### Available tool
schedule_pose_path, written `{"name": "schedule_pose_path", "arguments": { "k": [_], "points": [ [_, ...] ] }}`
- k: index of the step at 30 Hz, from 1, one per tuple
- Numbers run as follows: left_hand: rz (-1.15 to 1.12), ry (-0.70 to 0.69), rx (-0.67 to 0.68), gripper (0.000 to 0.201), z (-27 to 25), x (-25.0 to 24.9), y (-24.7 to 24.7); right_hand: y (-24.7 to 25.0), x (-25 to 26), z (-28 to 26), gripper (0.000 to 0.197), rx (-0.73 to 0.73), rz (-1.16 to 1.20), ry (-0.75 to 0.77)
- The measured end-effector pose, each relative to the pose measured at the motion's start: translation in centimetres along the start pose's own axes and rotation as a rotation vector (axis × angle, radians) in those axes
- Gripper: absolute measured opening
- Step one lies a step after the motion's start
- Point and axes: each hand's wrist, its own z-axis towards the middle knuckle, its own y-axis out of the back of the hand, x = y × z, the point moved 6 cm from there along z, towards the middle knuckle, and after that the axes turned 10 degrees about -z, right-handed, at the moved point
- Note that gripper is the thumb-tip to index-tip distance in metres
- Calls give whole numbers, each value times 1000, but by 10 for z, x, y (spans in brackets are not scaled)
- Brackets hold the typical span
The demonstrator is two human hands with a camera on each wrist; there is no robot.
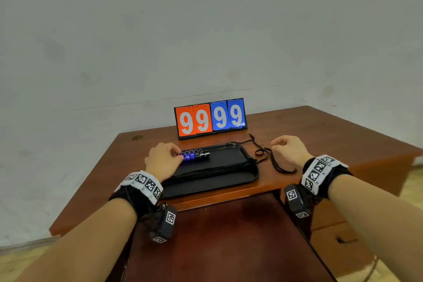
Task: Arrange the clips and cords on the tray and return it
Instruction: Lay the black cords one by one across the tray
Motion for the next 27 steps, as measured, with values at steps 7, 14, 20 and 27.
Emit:
{"name": "schedule_pose_path", "arguments": {
  "k": [7,14,20,27],
  "points": [
    [-43,-130,130,7,13,-78,-70,48,-52,-3,12,-53,4,-72],
    [-63,-191,248,5,19,-143,-146,66,-92,5,14,-32,-29,-84],
    [-79,-181,295,3,27,-167,-185,52,-95,21,22,77,-112,-43],
    [-97,-143,298,10,40,-168,-196,7,-68,39,55,344,-349,37]
  ]
}}
